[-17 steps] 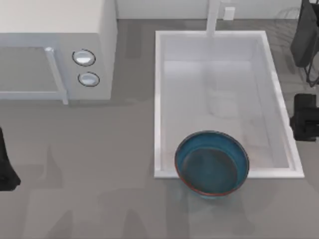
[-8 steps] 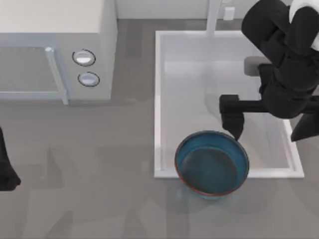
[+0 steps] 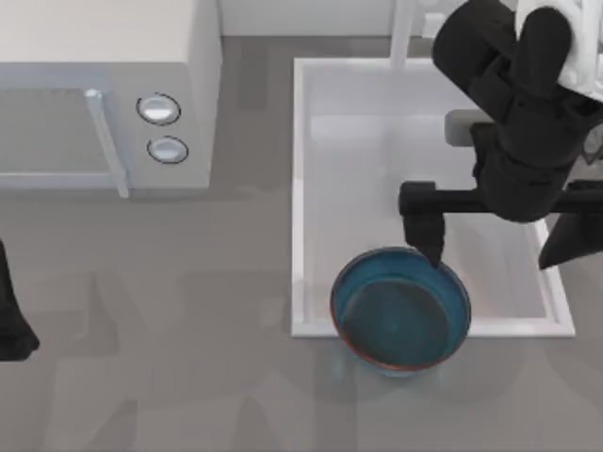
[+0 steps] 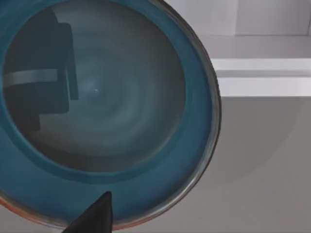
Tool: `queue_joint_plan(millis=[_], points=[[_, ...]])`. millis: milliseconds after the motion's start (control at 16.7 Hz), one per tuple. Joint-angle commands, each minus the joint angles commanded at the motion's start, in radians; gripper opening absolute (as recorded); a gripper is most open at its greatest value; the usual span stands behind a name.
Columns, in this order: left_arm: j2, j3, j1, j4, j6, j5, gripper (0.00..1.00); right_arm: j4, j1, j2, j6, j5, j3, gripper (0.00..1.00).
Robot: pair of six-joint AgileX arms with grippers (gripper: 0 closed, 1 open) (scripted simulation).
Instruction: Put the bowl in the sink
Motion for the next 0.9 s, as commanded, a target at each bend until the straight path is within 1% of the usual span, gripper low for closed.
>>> queue_joint_plan(millis=[120, 240, 600, 720, 900], points=[[0.0, 0.0, 0.0, 0.0, 0.0, 0.0, 1.0, 0.016, 0.001, 0.005, -0.001, 0.0, -0.014, 1.0], [0.0, 0.0, 0.0, 0.0, 0.0, 0.0, 1.0, 0.071, 0.003, 0.02, -0.001, 0.001, -0.058, 1.0], [0.0, 0.0, 0.0, 0.0, 0.0, 0.0, 1.0, 0.339, 0.007, 0.094, 0.005, 0.001, -0.241, 1.0], [0.0, 0.0, 0.0, 0.0, 0.0, 0.0, 1.0, 0.375, 0.008, 0.106, 0.006, 0.001, -0.271, 1.0], [0.0, 0.0, 0.0, 0.0, 0.0, 0.0, 1.0, 0.377, 0.008, 0.107, 0.006, 0.001, -0.273, 1.0]])
